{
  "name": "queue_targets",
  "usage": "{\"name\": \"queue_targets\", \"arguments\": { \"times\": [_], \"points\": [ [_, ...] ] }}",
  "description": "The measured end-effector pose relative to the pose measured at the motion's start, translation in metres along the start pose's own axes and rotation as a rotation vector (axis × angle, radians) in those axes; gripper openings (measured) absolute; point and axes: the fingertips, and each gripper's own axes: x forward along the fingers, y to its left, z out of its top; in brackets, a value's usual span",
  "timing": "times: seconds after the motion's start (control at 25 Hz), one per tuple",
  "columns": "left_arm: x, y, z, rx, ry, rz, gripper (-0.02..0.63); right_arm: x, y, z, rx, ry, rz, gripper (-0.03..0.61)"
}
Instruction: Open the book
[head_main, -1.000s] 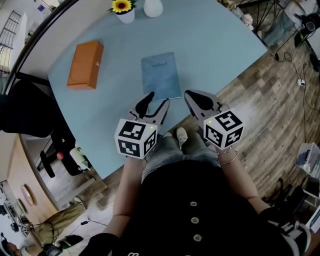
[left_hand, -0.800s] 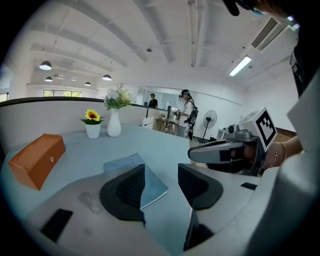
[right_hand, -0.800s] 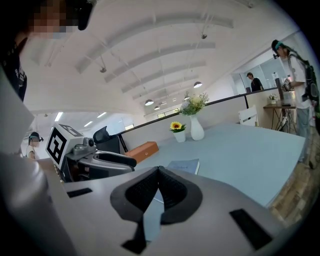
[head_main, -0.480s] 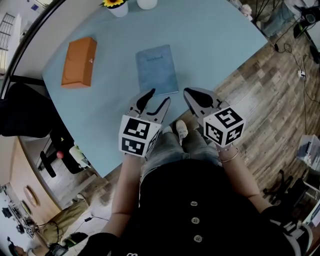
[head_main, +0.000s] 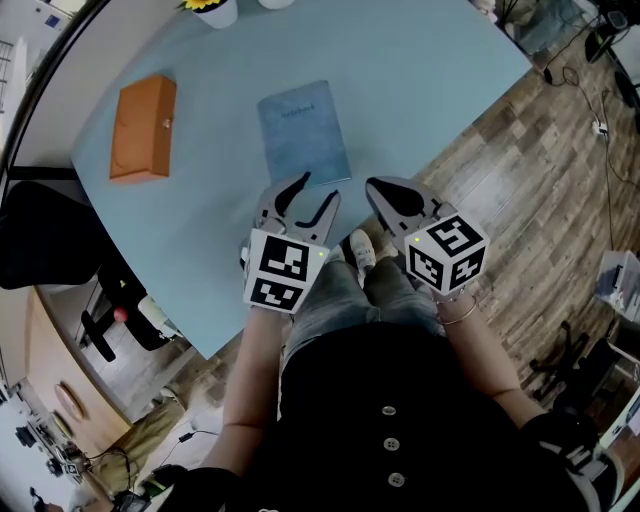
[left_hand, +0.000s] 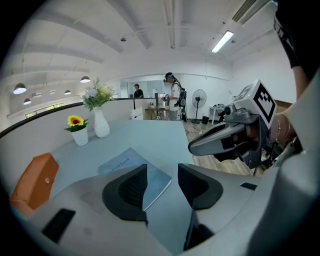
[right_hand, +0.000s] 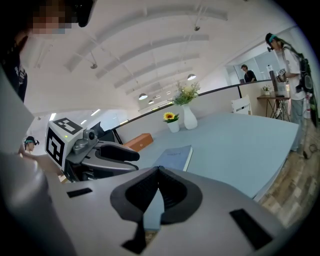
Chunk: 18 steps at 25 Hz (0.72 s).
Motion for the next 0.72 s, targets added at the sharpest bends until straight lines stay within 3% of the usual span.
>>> {"name": "queue_targets", "arguments": {
  "times": [0.72],
  "points": [
    [0.030, -0.010, -0.026, 0.044, 0.079, -0.043, 0.189, 0.011, -0.007, -0.029, 0.040, 0.040, -0.033, 0.002]
  ]
}}
